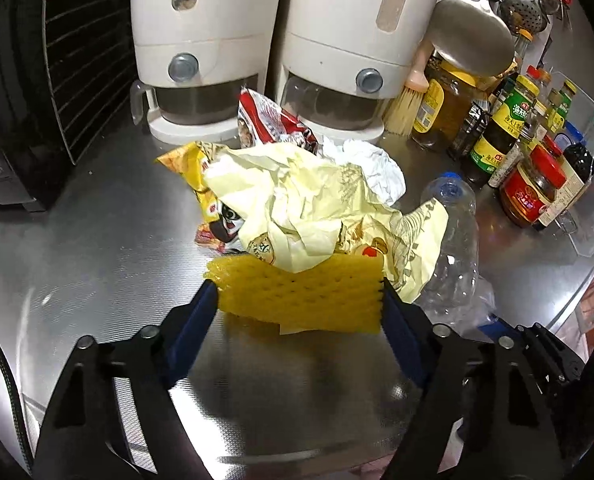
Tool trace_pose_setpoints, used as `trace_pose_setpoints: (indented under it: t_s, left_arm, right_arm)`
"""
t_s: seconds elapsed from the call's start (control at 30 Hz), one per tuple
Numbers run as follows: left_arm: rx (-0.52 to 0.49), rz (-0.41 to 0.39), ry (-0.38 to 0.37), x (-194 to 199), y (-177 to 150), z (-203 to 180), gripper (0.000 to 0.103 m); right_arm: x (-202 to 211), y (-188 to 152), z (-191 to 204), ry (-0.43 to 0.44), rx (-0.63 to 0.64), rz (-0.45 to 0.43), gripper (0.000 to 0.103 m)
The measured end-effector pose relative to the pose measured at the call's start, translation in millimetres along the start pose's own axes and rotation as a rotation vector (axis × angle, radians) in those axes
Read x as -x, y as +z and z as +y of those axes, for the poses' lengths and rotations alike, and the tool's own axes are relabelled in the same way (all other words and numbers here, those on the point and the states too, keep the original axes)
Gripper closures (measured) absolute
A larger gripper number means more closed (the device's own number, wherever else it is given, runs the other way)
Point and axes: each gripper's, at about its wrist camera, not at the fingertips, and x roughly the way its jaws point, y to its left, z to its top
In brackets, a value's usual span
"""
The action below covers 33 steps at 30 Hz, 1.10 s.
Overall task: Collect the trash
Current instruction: 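Grasp the yellow foam net with the left tool while the right tool grasps a clear plastic wrapper, then carry the yellow net and clear wrapper down over the bin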
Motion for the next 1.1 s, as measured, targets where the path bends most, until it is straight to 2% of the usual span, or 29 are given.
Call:
trace_pose_setpoints:
  t_s: [0.07, 0.17, 0.27, 0.37, 0.53, 0.8, 1.1]
  left_arm:
    - [0.001, 0.002, -0.014, -2, 0, 0, 0.038]
    - [0.0, 0.005, -0.031, -4, 1, -1, 0.048]
    - [-0.004, 0.012, -0.051, -6, 0, -4, 0.066]
    - [-0.017, 0.019, -0.053, -6, -3, -8, 0.079]
    - [-0.027, 0.013, -0.048, 4, -12, -12, 0.093]
    - [-0.024, -0.029, -0.035, 36, -32, -13, 0.096]
    - [-0.022, -0.075, -0.029, 82, -65, -13, 0.097]
  right_arm:
    - [4, -1, -3, 0.001, -0.001, -0.003, 0.072]
    - [6, -4, -6, 0.007, -0.003, 0.003, 0.077]
    - [12, -9, -11, 0.006, -0.01, 0.001, 0.079]
    - [19, -14, -14, 0.004, -0.021, -0.003, 0.079]
    - [33, -24, -20, 0.003, -0.033, -0.009, 0.079]
    - [57, -45, -25, 0.007, -0.056, -0.013, 0.079]
    - [90, -65, -13, 0.019, -0.046, -0.03, 0.08]
